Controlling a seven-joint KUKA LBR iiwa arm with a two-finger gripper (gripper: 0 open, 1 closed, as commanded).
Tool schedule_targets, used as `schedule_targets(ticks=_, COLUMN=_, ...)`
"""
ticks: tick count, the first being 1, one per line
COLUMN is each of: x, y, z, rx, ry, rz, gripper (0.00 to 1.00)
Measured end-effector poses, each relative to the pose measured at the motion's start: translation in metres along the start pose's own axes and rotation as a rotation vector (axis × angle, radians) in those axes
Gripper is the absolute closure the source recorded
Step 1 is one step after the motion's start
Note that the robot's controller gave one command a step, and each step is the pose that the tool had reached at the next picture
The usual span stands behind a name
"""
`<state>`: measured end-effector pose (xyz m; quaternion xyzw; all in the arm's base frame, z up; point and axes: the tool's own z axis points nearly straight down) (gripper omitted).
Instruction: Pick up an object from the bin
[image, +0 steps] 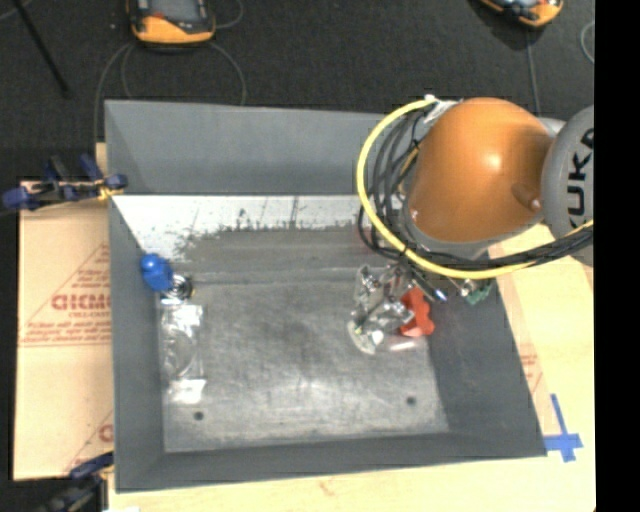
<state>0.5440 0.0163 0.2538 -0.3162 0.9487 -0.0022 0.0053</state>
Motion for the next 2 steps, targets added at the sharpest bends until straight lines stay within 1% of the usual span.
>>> schedule_targets(ticks=1, x=0.005, y=0.002, z=0.089, rx=-0.011, ry=0.011, rz=0.106, gripper=1.00)
schedule_targets(ticks=2, x=0.001, y=0.004, z=0.008, rx=0.000, ry=0.000, rz=0.073, gripper=1.00)
